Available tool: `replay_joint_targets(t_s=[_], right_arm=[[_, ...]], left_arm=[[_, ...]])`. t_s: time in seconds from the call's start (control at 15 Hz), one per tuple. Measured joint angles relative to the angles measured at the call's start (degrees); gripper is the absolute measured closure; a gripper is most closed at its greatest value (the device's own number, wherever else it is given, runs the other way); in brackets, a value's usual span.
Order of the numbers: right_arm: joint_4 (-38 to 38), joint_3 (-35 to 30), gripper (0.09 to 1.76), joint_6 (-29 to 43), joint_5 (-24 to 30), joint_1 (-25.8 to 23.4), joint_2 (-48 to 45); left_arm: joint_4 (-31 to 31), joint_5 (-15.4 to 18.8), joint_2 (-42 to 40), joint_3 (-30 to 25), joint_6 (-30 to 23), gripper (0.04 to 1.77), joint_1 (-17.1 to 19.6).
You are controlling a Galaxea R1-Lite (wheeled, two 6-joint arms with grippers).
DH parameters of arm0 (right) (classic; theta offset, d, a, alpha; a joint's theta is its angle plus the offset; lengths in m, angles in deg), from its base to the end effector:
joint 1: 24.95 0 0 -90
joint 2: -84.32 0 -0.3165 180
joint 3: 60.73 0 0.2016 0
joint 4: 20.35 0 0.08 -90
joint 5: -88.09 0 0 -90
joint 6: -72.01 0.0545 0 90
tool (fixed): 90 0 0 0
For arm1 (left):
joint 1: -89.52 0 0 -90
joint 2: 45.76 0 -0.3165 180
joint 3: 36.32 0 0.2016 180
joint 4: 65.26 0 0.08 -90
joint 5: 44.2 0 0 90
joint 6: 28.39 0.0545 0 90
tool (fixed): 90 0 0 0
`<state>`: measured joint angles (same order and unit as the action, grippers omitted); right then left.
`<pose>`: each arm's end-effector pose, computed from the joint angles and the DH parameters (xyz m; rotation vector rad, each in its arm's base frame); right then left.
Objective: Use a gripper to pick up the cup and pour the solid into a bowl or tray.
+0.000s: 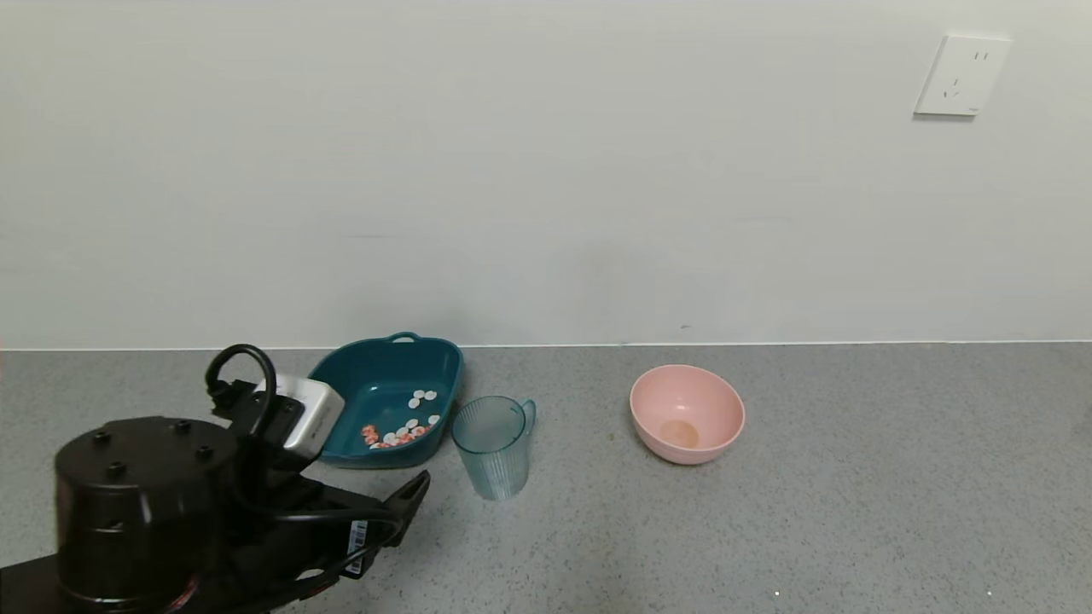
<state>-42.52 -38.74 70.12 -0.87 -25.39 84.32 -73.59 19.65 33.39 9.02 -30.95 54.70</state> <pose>0.0049 0.0010 0.0751 -0.0329 0.0030 0.0105 0.1979 -0.1084 0.1432 0.1818 0.3865 -0.1401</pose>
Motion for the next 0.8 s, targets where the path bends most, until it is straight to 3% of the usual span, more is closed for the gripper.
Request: replay_joint_targets(t_s=[0.33, 0.47, 0.8], right_arm=[[0.02, 0.00, 0.14, -0.01, 0.00, 0.00, 0.00], [0.00, 0.00, 0.14, -0.01, 0.00, 0.00, 0.00], [0.00, 0.00, 0.14, -0.01, 0.00, 0.00, 0.00]], left_arm=[[2.34, 0.27, -8.33, -2.05, -0.28, 0.10, 0.99], [3.25, 1.95, -11.30, -3.72, -0.20, 0.10, 5.42], [8.11, 17.01, -23.32, -7.97, 0.09, 0.09, 21.96]])
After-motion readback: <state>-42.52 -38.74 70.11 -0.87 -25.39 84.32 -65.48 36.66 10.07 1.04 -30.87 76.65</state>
